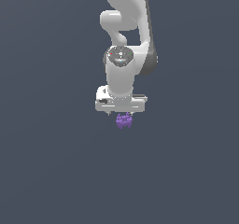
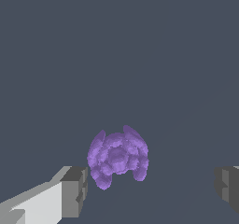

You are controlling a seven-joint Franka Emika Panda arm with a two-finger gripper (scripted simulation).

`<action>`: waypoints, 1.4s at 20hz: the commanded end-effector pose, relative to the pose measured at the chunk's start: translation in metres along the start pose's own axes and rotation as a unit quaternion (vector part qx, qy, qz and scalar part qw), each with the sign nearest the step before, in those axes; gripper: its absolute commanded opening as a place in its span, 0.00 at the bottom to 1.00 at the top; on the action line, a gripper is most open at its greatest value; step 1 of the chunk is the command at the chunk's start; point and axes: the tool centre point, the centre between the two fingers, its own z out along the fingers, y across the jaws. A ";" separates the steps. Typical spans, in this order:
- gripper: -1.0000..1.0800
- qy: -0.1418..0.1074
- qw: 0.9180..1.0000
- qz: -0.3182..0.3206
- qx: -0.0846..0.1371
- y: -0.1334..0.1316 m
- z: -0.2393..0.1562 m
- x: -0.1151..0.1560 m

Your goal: Pick up the object and move it to a goal position.

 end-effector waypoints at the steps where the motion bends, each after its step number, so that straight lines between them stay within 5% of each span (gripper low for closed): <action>1: 0.96 0.000 1.000 0.000 0.000 0.000 0.000 0.000; 17: 0.96 0.015 1.000 0.001 0.007 0.009 -0.008 0.011; 28: 0.96 0.014 0.997 0.072 0.008 0.005 -0.002 0.007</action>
